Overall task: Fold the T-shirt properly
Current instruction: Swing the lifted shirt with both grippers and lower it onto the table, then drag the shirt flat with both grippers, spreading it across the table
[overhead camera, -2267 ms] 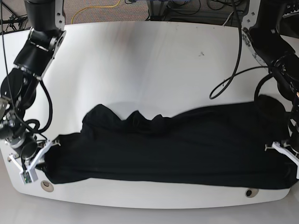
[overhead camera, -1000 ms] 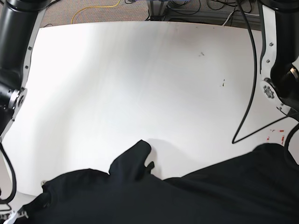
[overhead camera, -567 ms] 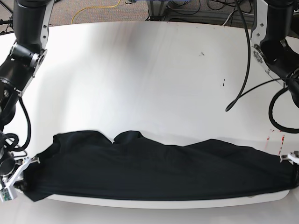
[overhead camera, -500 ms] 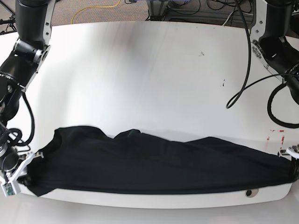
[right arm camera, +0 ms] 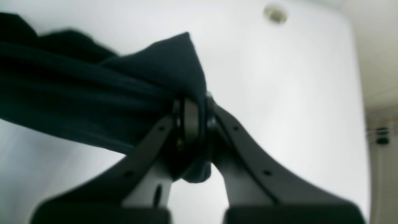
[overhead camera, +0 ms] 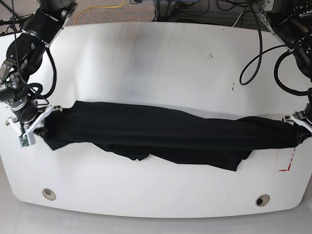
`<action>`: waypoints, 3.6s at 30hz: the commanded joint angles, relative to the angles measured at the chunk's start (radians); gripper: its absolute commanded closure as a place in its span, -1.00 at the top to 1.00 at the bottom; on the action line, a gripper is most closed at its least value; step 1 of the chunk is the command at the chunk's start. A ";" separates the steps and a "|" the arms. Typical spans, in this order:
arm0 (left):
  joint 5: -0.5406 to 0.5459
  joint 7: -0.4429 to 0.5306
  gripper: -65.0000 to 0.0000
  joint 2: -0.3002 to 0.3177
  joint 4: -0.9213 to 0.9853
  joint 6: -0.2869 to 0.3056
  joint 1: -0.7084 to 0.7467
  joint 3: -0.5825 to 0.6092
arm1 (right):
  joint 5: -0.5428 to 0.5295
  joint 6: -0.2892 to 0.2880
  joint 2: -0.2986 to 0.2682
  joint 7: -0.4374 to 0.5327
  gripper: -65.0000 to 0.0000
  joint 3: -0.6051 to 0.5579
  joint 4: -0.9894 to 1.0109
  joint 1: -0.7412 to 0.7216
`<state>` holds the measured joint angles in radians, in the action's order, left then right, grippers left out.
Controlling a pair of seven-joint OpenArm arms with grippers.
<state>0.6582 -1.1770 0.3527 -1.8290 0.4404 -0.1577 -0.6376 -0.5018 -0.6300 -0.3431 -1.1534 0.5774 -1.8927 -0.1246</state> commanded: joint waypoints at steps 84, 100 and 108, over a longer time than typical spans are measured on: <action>-0.090 0.002 -0.87 0.027 0.056 -0.002 0.565 -0.040 | 0.001 0.005 0.213 0.026 -1.00 0.092 -0.063 0.512; -0.041 -0.042 0.47 0.027 -0.044 0.220 0.484 -0.038 | 0.001 0.011 0.215 0.026 -1.00 0.091 -0.063 0.501; -0.111 -0.042 0.47 0.024 0.048 0.219 0.338 0.000 | -0.001 0.011 0.217 0.026 -1.00 0.089 -0.063 0.489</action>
<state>0.5762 -1.2163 0.3607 -1.8076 0.6556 0.2066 -0.6559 -0.4942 -0.6250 -0.1169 -1.1454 0.6621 -1.9366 0.3710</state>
